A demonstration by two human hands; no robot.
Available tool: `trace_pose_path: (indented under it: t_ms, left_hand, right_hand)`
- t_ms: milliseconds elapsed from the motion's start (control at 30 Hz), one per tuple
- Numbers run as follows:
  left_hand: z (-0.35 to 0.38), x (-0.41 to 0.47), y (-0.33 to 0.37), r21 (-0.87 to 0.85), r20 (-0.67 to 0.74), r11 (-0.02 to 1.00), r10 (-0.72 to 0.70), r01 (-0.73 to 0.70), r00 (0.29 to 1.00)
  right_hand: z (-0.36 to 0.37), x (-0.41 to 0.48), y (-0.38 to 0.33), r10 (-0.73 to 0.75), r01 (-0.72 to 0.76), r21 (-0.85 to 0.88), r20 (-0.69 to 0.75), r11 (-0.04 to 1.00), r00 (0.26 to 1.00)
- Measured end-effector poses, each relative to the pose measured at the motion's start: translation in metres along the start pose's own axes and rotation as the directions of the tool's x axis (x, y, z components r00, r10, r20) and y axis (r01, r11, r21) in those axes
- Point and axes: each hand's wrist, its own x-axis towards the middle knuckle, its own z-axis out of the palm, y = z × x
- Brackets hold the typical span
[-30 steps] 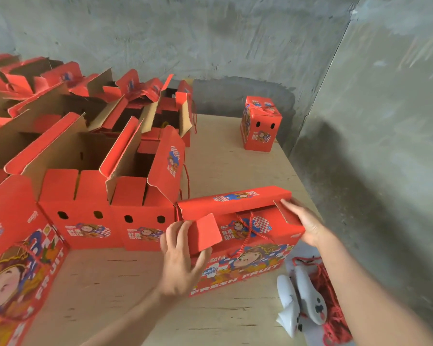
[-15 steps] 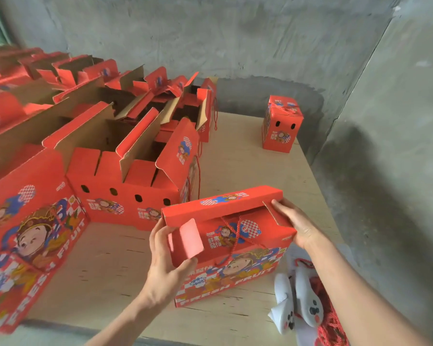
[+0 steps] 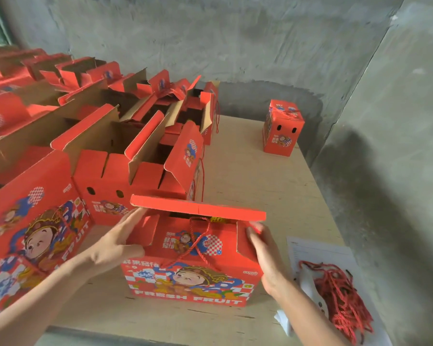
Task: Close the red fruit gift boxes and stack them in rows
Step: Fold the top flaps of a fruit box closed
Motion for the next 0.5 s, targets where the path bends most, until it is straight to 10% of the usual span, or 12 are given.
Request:
trace_pose_path:
  t_ms: [200,367,500]
  left_hand:
    - [-0.009,-0.006,0.046,0.195,-0.009,0.969,0.154,-0.150,0.988]
    - [-0.024,-0.022,0.049,0.047,-0.068,0.973,0.228,-0.226,0.971]
    - [-0.037,-0.026,0.047,0.126,-0.277,0.944,0.328,-0.305,0.903]
  right_hand:
    - [-0.003,-0.001,-0.023,-0.468,0.414,-0.583,0.065,0.698,0.881]
    - [-0.004,0.015,-0.067,-0.124,0.288,-0.711,0.274,0.641,0.954]
    - [-0.004,0.027,-0.106,0.252,0.326,-0.854,0.447,0.406,0.858]
